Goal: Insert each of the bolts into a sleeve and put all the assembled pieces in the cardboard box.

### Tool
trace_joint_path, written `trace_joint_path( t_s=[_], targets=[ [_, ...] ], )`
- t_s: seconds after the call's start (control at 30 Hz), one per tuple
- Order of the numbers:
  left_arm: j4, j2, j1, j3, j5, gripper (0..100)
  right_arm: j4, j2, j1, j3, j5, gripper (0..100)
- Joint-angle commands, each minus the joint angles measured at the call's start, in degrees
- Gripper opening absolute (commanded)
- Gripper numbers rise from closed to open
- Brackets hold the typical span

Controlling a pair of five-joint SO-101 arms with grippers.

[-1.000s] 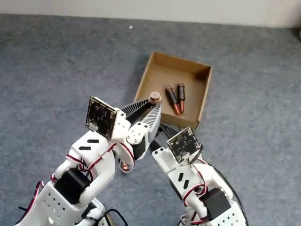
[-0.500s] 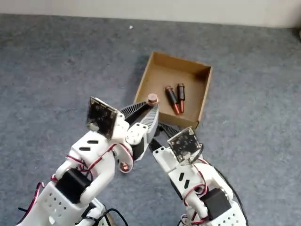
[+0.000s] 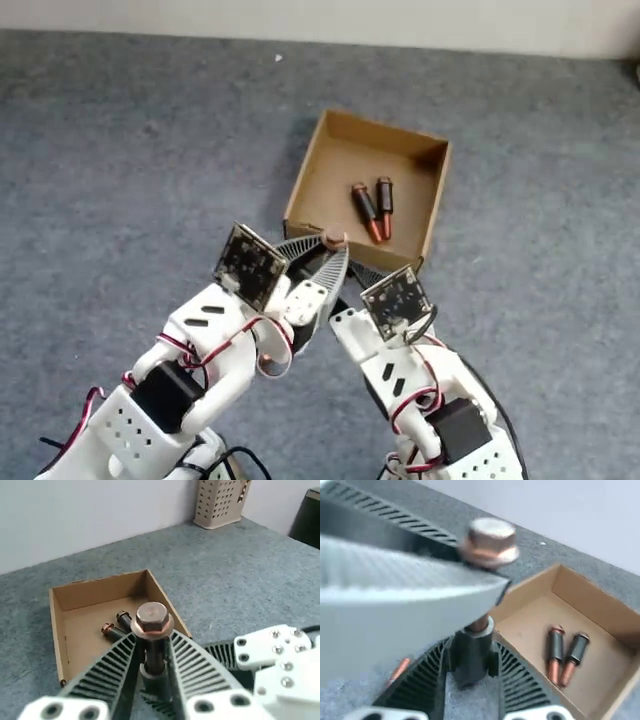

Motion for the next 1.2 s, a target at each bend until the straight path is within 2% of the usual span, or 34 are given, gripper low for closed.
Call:
trace_joint_path(
  t_s=[0.0,0.13,0.27,0.43,0.6,0.77,0.83,0.97,1.17],
  targets=[
    [0.6,0.3,-0.9,1.6,-3.1,19,-2.0,-1.0,2.9,-1.5,-1.5,0.6],
    [1.5,0.3,-0.9,1.3,-3.3,20,-2.0,-1.0,5.4,-1.2,-3.7,0.6],
    [8.4,0.3,-3.2,-2.7,-9.8,19,-2.0,-1.0,7.4,-1.1,-3.7,0.6],
    [19.0,0.3,-15.5,-9.7,-12.8,19,-2.0,-0.9,9.8,-1.1,-3.6,0.6],
    [22.9,0.3,-30.3,-10.2,-12.8,19,-2.0,-0.4,11.9,-1.1,-3.5,0.6],
    [23.2,0.3,-40.6,-3.6,-12.5,19,1.5,0.9,13.1,-2.3,-3.3,0.9],
    [23.1,0.3,-42.8,0.0,-10.5,19,3.8,4.7,12.9,-7.9,-2.4,0.9],
    [18.2,0.3,-44.9,7.2,-7.3,19,5.1,20.0,13.0,-19.6,-1.9,0.9],
    [8.8,0.3,-45.1,15.5,-7.5,19,4.7,47.3,13.1,-40.4,-1.8,0.9]
  ],
)
